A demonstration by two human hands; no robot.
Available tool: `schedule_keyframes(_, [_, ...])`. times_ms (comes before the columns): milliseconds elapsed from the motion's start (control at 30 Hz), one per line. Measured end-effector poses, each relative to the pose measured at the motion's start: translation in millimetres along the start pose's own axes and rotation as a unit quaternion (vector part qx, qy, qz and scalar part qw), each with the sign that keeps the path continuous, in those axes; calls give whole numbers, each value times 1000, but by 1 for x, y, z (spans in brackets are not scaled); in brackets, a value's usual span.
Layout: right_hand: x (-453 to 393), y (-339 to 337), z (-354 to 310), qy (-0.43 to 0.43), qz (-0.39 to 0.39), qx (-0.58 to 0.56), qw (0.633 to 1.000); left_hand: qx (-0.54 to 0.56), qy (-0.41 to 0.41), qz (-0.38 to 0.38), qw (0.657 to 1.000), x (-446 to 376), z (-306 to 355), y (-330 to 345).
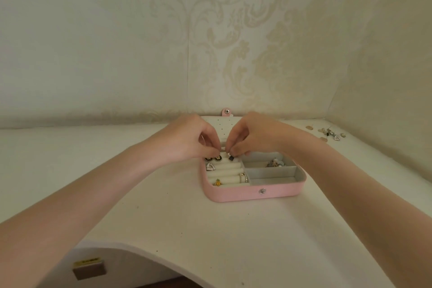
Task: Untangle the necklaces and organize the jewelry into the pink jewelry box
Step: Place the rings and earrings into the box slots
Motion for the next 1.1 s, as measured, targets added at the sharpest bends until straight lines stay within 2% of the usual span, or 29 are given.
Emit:
schedule_keyframes(167, [-6, 5, -3, 4, -11, 51, 999, -26, -10, -8, 1000, -4, -4, 6])
schedule_keyframes(367, [-12, 10, 3, 9, 14, 67, 998, -14, -11, -20, 1000, -6, -6, 6])
schedule_keyframes(633, [-1, 5, 7, 0, 41, 1, 999, -18, -16, -25, 999, -10, -3, 3])
schedule_keyframes(767, [5, -15, 15, 4, 106, -80, 991, -12, -17, 27, 999, -25, 5, -5])
schedule_keyframes(833, [11, -31, 28, 20, 148, -96, 984, 14, -8, 27, 1000, -38, 19, -1])
schedule_keyframes(900, [18, -48, 50, 48, 197, -50, 978, 25, 12, 3, 1000, -51, 37, 9])
schedule_keyframes(1000, [31, -78, 97, 115, 271, 89, 952, 2, 43, -39, 998, -72, 61, 27])
schedule_keyframes(1100, [33, -98, 159, 190, 263, 132, 937, -21, 59, -67, 996, -89, 77, 41])
Point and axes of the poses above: each hand's wrist, its own x-axis away from the middle knuckle, its own y-axis out of the palm, z = x × y, the point moved 5 cm from there along -x, towards the middle knuckle, and after that the axes turned 3 degrees about -y, right-handed, at the moved point
